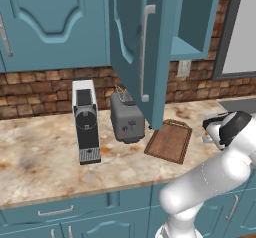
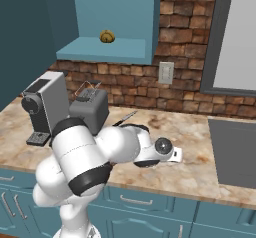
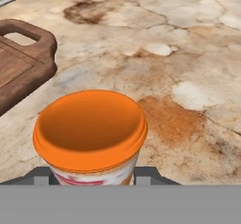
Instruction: Pick the bread, place it on the cutting board, pick the jam, place it on the counter, and close the cabinet.
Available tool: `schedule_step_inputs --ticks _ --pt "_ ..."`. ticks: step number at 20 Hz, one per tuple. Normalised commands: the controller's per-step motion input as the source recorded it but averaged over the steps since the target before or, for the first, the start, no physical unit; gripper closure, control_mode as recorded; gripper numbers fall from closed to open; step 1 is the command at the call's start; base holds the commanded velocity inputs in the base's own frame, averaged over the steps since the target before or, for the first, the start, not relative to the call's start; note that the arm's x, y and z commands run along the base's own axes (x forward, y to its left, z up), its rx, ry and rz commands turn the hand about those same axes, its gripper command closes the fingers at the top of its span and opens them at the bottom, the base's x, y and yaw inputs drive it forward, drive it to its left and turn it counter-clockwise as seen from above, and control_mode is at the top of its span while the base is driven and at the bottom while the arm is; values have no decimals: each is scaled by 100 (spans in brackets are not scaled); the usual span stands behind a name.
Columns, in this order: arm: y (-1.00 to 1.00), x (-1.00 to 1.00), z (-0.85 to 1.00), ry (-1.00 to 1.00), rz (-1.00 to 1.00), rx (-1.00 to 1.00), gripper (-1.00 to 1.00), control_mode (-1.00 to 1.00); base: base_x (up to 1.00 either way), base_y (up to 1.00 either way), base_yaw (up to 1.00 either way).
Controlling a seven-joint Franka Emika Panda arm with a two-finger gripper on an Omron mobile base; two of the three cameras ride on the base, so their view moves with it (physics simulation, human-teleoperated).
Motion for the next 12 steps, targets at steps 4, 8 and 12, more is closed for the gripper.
schedule_step_inputs --ticks 4,8,12 --pt "0 0 0 0 0 0 100 -100 0 0 0" --pt "0 0 0 0 0 0 -100 -100 0 0 0" --pt "0 0 0 0 0 0 -100 -100 0 0 0"
